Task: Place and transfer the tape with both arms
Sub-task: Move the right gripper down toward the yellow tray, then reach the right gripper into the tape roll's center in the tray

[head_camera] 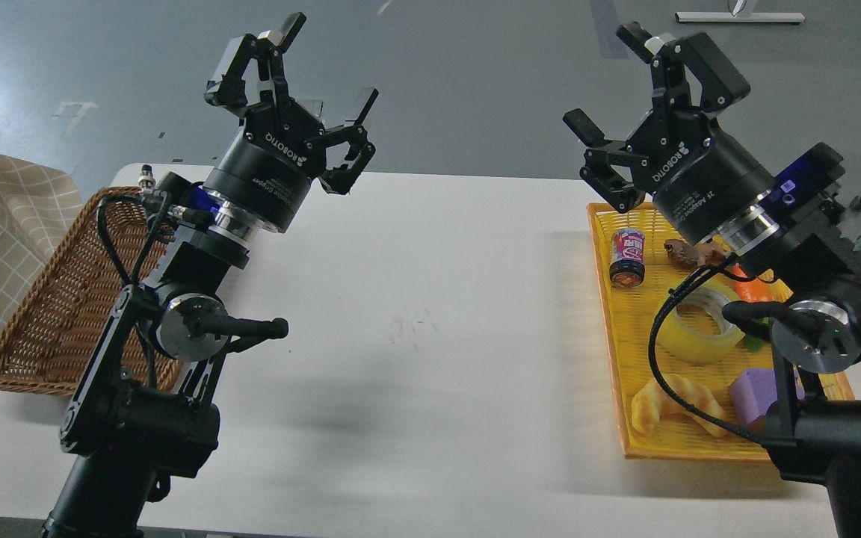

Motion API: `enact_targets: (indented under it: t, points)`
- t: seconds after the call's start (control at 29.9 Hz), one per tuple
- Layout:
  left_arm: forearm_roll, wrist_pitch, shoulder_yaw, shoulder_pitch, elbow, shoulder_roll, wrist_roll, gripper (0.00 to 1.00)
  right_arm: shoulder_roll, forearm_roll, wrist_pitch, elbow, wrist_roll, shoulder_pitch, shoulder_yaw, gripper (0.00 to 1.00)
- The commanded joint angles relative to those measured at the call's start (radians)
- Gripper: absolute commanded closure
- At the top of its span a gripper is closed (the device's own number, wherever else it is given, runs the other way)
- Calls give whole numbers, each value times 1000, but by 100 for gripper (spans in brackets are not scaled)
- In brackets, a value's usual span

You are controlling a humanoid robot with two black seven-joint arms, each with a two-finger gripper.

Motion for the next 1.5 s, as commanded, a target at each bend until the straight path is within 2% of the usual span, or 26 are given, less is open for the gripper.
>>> enact_targets:
  t: [0.0, 0.1, 0.23, 0.33, 0.53, 0.6, 0.84, 0.9, 1.04, 1.07, 1.3, 1.47]
  points:
    - [1, -1, -13, 9, -2, 0, 0, 2, 0, -102, -3, 0, -3, 10, 2, 5]
    - [1, -1, -23, 10, -3, 0, 0, 2, -102, -231, -3, 0, -8, 21, -3, 5]
    - [1, -1, -25, 12, -2, 0, 0, 2, -318, -395, -3, -4, -12, 33, -10, 6]
    - [1, -1, -29, 10, -2, 0, 0, 2, -397, -494, -3, -4, -12, 17, -25, 8]
    - [1, 1, -37, 10, -2, 0, 0, 2, -471, -674, 0, -88, -3, -57, -73, 10]
    - [3, 10, -37, 12, 0, 0, 0, 2, -489, -691, 2, -159, -2, -80, -93, 10]
    - [4, 21, -46, 29, 9, 0, 0, 2, -604, -693, 8, -263, 14, -76, -225, 11]
    - [4, 21, -46, 27, 17, 0, 0, 2, -614, -745, 28, -291, 37, -71, -259, 15]
    - [4, 21, -49, 27, 20, 0, 0, 2, -604, -881, 34, -300, 54, -71, -272, 19]
    - [4, 21, -49, 27, 21, 0, 0, 2, -603, -919, 34, -312, 72, -69, -274, 19]
    - [4, 19, -49, 30, 24, 0, -2, 2, -600, -1056, 34, -368, 139, -39, -334, 20]
    - [6, 21, -48, 30, 25, 0, 0, 2, -575, -1105, 34, -380, 155, -37, -345, 20]
